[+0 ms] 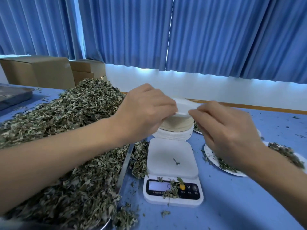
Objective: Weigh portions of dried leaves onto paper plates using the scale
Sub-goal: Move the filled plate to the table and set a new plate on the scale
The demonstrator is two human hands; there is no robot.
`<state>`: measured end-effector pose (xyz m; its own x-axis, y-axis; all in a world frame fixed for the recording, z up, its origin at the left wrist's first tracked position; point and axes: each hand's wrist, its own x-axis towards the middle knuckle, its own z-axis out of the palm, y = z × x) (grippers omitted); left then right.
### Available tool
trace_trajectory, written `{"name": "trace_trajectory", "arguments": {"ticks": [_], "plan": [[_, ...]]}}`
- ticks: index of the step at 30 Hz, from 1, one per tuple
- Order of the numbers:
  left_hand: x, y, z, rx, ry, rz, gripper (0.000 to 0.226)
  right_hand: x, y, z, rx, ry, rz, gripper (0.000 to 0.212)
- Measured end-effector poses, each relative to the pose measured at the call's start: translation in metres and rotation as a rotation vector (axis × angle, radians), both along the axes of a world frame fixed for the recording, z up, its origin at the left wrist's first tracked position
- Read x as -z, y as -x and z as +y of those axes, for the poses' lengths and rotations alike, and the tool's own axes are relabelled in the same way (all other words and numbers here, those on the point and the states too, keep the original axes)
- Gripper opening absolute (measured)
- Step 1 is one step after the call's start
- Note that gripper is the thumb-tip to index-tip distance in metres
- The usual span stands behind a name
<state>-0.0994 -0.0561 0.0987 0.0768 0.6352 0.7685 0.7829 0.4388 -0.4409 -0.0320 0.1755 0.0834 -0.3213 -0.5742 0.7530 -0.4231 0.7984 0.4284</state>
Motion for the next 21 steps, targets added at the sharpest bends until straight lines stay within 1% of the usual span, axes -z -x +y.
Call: {"name": "trace_trajectory", "arguments": {"ticks": [1,3,4,6,8,11,16,18,19,21], "plan": [[0.007,-0.010,-0.003,0.013,0.022,0.003,0.011,0.009,-0.010,0.000,-0.033,0.016,-0.005,0.018],[0.024,-0.027,-0.009,0.031,0.089,0.003,0.012,0.028,-0.027,0.000,-0.092,0.071,-0.056,0.039],[0.033,-0.033,-0.011,0.042,0.131,0.003,0.014,0.037,-0.033,0.001,-0.110,0.059,-0.067,0.042],[0.047,-0.042,-0.014,0.043,0.227,-0.020,0.014,0.057,-0.040,0.003,-0.119,-0.031,-0.058,0.032],[0.059,-0.045,-0.014,0.008,0.313,-0.075,0.015,0.072,-0.042,0.006,-0.112,-0.062,-0.089,0.023],[0.069,-0.046,-0.009,-0.082,0.399,-0.173,0.019,0.084,-0.041,0.007,-0.103,-0.039,-0.130,0.023],[0.070,-0.047,-0.006,-0.140,0.426,-0.342,0.029,0.086,-0.039,0.008,-0.105,-0.001,-0.132,0.021],[0.068,-0.046,-0.007,-0.153,0.427,-0.383,0.029,0.084,-0.039,0.008,-0.123,0.001,-0.145,0.017],[0.067,-0.046,-0.007,-0.148,0.421,-0.392,0.028,0.085,-0.038,0.009,-0.145,0.027,-0.158,0.015],[0.067,-0.045,-0.008,-0.143,0.422,-0.411,0.027,0.084,-0.035,0.012,-0.166,0.213,-0.196,0.023]]}}
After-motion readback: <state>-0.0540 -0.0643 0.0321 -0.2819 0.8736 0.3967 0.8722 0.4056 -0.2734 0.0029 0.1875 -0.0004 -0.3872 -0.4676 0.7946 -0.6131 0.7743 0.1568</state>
